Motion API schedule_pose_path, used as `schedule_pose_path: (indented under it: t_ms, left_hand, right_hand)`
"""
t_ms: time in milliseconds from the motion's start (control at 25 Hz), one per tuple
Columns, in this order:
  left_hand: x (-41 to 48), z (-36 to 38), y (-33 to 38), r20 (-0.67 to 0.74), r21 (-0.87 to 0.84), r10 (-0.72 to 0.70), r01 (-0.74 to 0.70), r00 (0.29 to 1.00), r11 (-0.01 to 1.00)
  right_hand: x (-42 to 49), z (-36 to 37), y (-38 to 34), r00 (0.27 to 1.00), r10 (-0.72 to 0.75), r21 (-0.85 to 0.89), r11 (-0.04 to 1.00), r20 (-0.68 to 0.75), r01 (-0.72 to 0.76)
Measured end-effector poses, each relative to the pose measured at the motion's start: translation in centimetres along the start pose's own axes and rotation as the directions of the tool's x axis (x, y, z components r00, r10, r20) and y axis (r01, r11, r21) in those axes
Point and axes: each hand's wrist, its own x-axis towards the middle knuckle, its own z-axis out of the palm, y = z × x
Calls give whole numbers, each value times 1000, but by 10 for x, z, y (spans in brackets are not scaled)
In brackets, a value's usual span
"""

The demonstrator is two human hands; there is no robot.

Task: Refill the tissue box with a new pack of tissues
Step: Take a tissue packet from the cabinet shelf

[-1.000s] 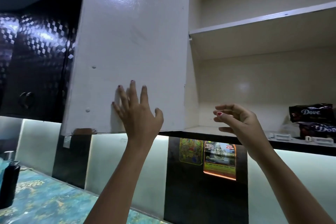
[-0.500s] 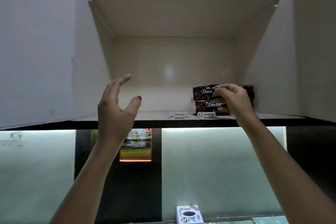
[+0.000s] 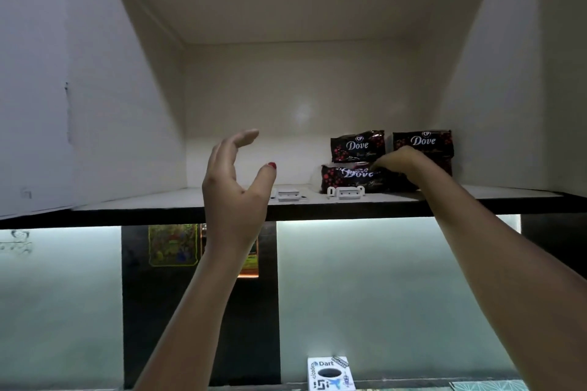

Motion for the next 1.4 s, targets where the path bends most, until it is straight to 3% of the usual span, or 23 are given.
schedule_pose_path:
  t_ms: [80,160,280,360,440,560,720,800,880,960,1080,1160,1280,1400]
  left_hand:
    - [-8,1,4,-21,-78,-44,43,999,996]
    - [-23,5,9,-37,-271,-136,121,990,955]
    - [-55,24,14,48,-494,-309,292,950,819]
    - [-77,39,12,195,-564,-365,409,910,718]
    - [-101,50,9,332,-657,-411,520,849,545]
    - [-147,53,-12,387,-781,-545,578,744,236]
    - [-235,31,-73,386,-738,-770,671,508,72]
    - [-275,11,-94,398,-698,-834,716,381,-6]
    - [-306,-7,-107,393,-648,-876,760,278,-49]
    - [-326,-21,-116,384,-573,-897,818,218,-46]
    - [-339,-35,-130,401,-442,-908,894,123,-74]
    - [-338,-44,-140,428,-390,-902,913,65,-120]
    - [-325,-55,-162,440,-310,-898,941,15,-136]
    - [-311,-60,-182,429,-284,-903,952,24,-110]
  right_hand:
    - [-5,-2,-5,998,-52,358,932,-34,61]
    - [-22,-7,-12,983,-99,696,696,-152,178]
    - [-66,-9,-17,897,-241,830,348,-371,436]
    - [-101,2,-1,846,-345,839,224,-407,496]
    - [-137,23,40,821,-420,824,242,-386,512]
    - [-183,54,117,829,-443,736,422,-342,529]
    - [-228,84,235,947,-317,784,576,-45,230]
    - [-242,88,280,973,-228,710,691,36,136]
    - [-244,84,303,967,-249,496,835,-45,238]
    - [-236,84,309,949,-311,334,890,-52,310]
    - [-223,100,314,958,-228,375,915,174,150]
    - [-222,117,313,919,-164,317,947,359,46]
    - [-217,137,311,907,-28,364,921,419,-139]
    - [-208,150,310,853,32,328,915,521,-235]
